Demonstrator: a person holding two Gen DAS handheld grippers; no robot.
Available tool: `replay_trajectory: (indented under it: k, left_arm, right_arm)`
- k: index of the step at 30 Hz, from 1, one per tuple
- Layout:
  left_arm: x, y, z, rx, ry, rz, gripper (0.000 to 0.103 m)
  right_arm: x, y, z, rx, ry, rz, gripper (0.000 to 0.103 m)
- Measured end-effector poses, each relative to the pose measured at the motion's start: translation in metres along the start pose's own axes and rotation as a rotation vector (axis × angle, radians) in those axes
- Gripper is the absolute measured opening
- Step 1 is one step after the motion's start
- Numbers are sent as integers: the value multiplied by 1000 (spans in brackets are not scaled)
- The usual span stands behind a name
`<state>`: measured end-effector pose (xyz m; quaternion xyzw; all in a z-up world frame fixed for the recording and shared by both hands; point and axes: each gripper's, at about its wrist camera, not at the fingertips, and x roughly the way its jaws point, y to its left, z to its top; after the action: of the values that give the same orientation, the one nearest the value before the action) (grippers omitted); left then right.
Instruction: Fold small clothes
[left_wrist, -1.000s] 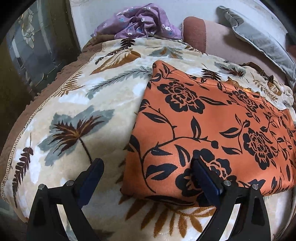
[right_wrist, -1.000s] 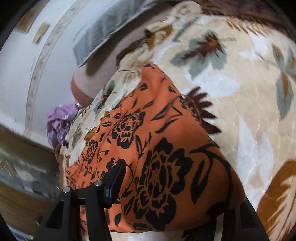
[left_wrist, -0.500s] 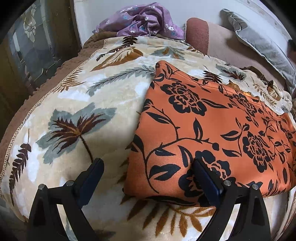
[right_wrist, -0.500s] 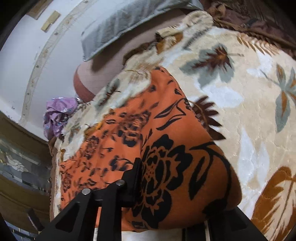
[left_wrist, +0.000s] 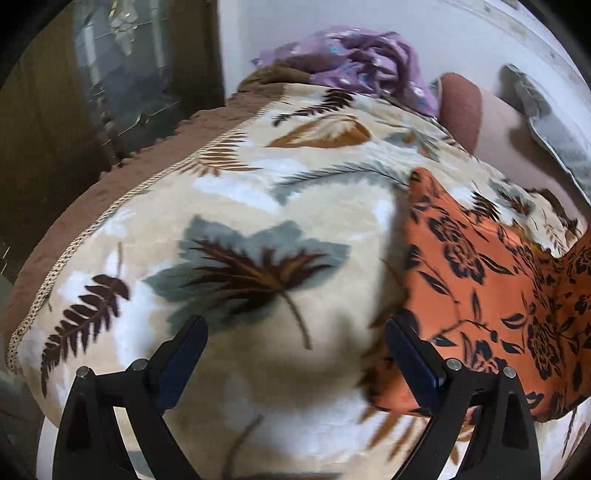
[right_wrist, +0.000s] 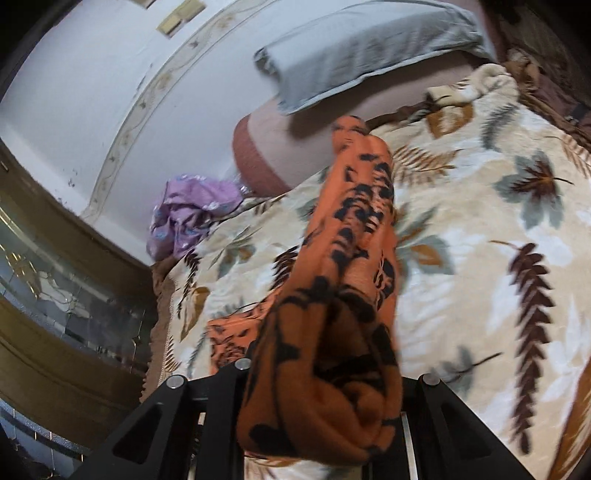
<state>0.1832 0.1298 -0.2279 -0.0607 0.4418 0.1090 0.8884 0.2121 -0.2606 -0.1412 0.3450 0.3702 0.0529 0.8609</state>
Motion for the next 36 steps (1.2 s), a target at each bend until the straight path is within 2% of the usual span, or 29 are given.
replay_trajectory:
  k: [4,11,16,20,22,23,24,27,31,32,33,36]
  left_arm:
    - [-2,17,3,-13,-7,12,97]
    - [-1,43,6,-68,9,12,97]
    - [4,55,7,-101,25,16,97]
    - [2,64,9,-137,17,28,97]
    - [1,64,10,-145,5,36,97]
    - [0,63,11,-142,2,36,97]
    - [-1,60,11,-135,0,35,97]
    - [-2,52,10,-108,-5,34,97]
    - [-8,45,9,-82,-39,14,97]
    - [-11,44,9,-81,-55,0,97]
    - [-13,43,9,-82,-63,-12,97]
    - [-19,37,11,-99,-92,-97,97]
  right_arm:
    - [32,41,-17,-30,40,6,21]
    - [111,92,-71,-42,183,23,21]
    - [147,98,-106,-37,310,33,25]
    - [147,92,-113,-75,347,93,30]
    - [144,85,-116,-62,386,169,40]
    - [141,81,-120,-60,406,227,40]
    - [140,80,-123,-65,415,250,40]
    - [142,78,-136,-59,439,282,40]
    - [141,61,-143,60,513,407,40]
    - [137,57,-139,83,511,434,41]
    - [132,52,-136,99,502,454,53]
    - [100,31,-114,100,384,495,55]
